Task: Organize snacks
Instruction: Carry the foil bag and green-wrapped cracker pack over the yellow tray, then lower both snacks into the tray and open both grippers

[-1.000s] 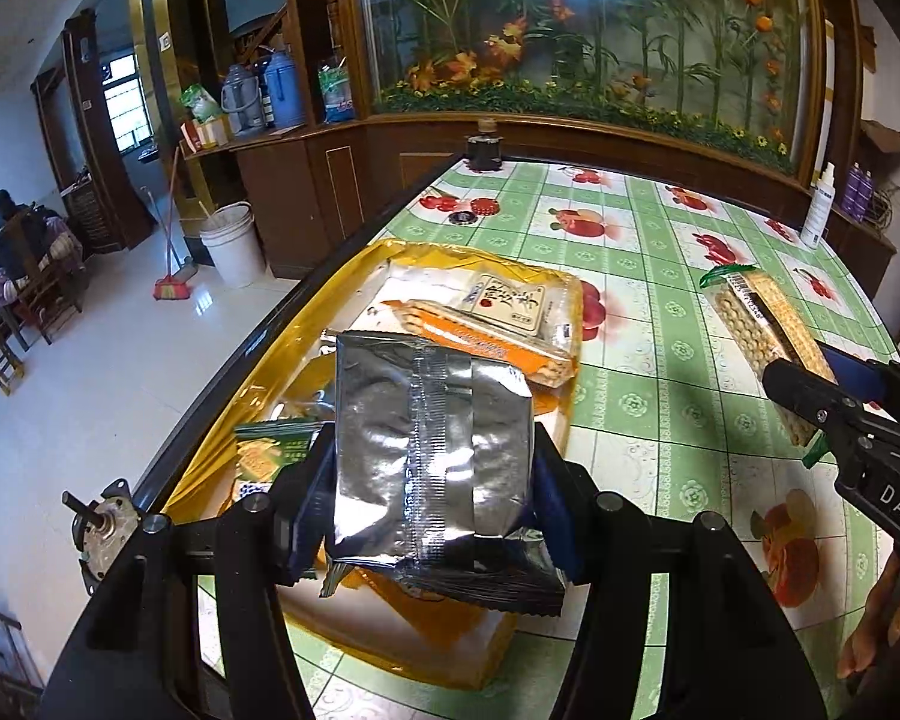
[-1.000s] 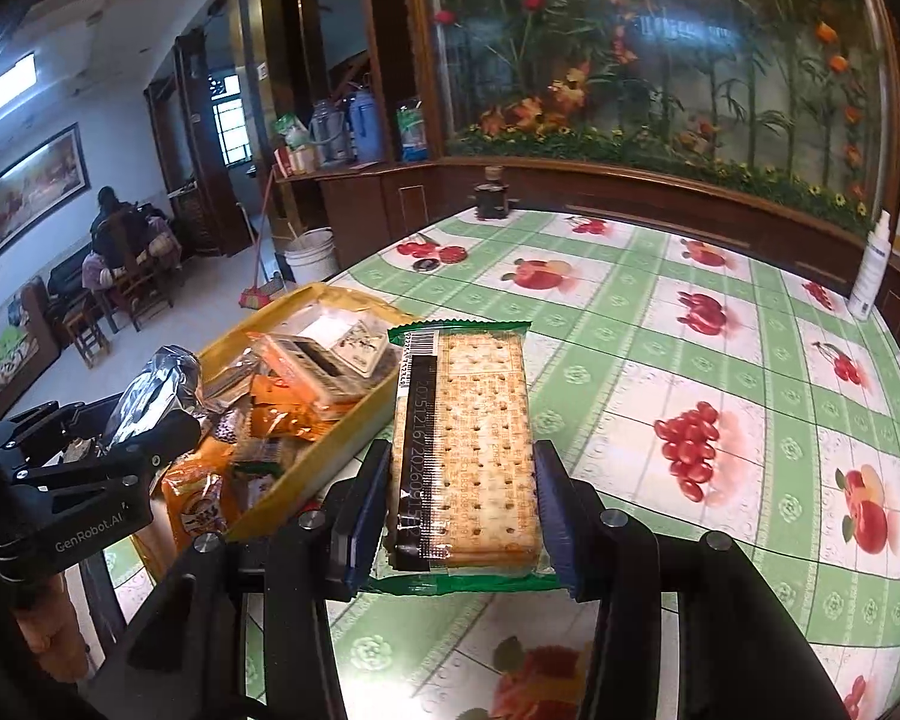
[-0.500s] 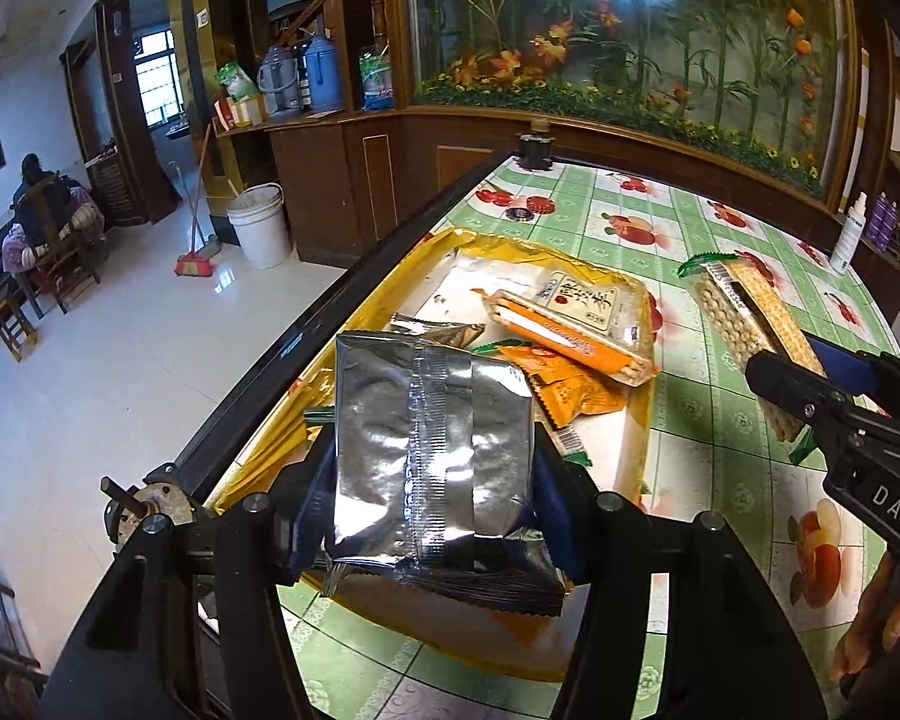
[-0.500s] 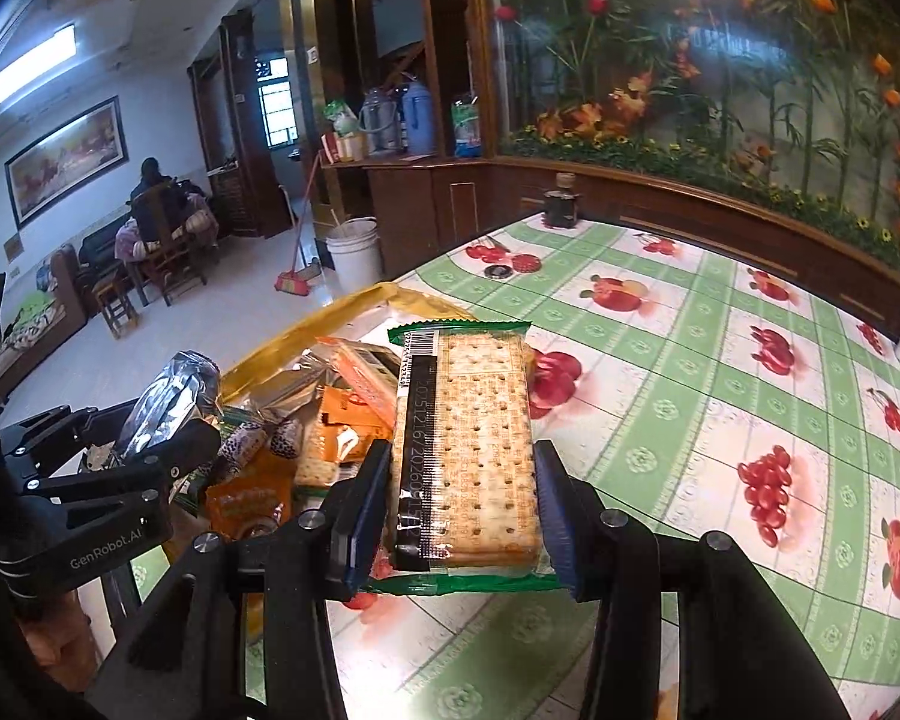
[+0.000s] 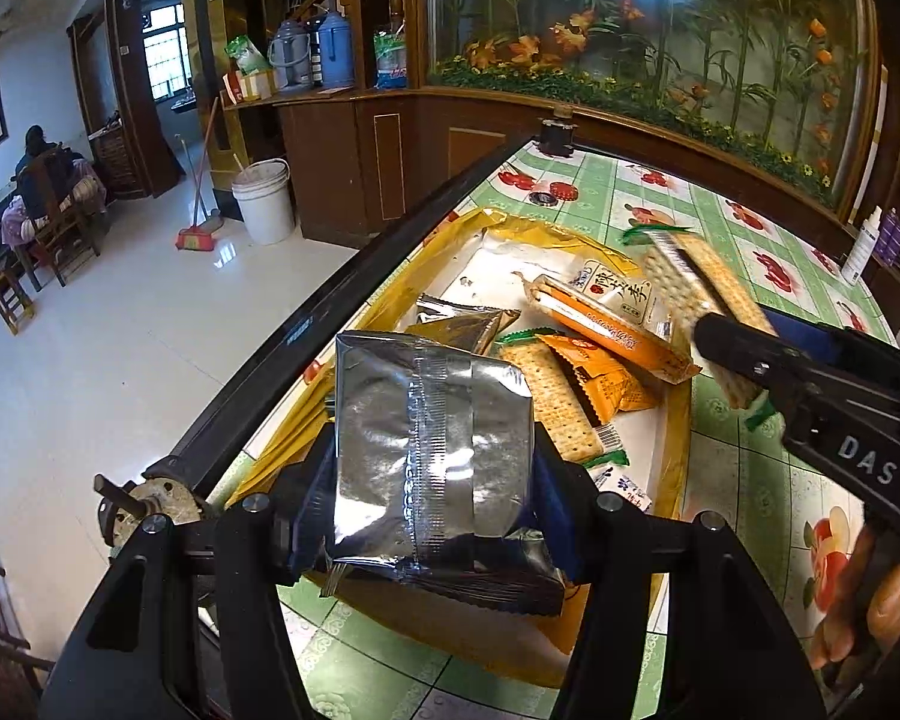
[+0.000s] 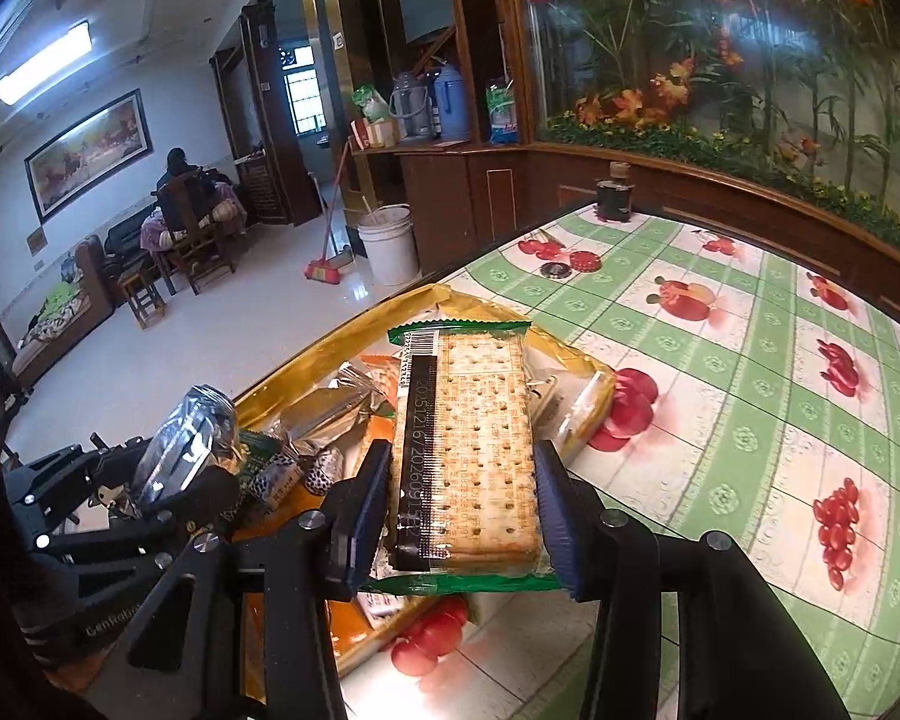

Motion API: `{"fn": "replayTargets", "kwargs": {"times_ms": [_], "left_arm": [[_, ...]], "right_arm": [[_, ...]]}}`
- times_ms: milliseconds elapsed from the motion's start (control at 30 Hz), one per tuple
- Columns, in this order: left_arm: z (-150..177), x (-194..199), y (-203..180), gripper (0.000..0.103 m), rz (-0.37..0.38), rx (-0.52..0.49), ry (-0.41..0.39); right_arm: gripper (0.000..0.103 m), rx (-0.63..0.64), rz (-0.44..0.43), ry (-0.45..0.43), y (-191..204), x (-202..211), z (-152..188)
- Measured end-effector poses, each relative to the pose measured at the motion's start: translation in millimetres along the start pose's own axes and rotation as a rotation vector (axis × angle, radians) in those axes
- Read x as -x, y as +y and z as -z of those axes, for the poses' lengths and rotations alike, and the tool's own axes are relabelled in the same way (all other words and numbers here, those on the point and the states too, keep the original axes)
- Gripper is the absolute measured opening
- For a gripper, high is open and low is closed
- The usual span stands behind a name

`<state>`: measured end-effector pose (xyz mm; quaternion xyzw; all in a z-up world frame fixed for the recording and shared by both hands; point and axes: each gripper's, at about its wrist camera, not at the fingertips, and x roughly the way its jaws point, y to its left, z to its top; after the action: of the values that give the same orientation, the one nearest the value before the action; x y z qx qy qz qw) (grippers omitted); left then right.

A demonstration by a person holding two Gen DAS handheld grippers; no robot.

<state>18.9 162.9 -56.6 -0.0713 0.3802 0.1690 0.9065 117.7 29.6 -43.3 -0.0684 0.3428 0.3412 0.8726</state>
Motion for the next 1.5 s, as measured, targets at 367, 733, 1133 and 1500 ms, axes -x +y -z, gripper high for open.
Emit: {"fn": "replayTargets", "kwargs": {"times_ms": [367, 733, 1133, 1500], "left_arm": [[-11, -23, -11, 0.058, 0.081, 0.025, 0.058], [-10, -40, -11, 0.058, 0.069, 0.039, 0.093], [-6, -26, -18, 0.077, -0.007, -0.012, 0.048], [-4, 6, -14, 0.077, -0.007, -0.04, 0.001]], "right_arm": [[0.047, -0.039, -0.06, 0.038, -9, -41, -29], [0.047, -0.038, -0.087, 0.09, -12, -86, -41], [0.069, -0.026, -0.033, 0.089, -13, -77, -33], [0.082, 0.079, -0.018, 0.087, -16, -19, -19]]}}
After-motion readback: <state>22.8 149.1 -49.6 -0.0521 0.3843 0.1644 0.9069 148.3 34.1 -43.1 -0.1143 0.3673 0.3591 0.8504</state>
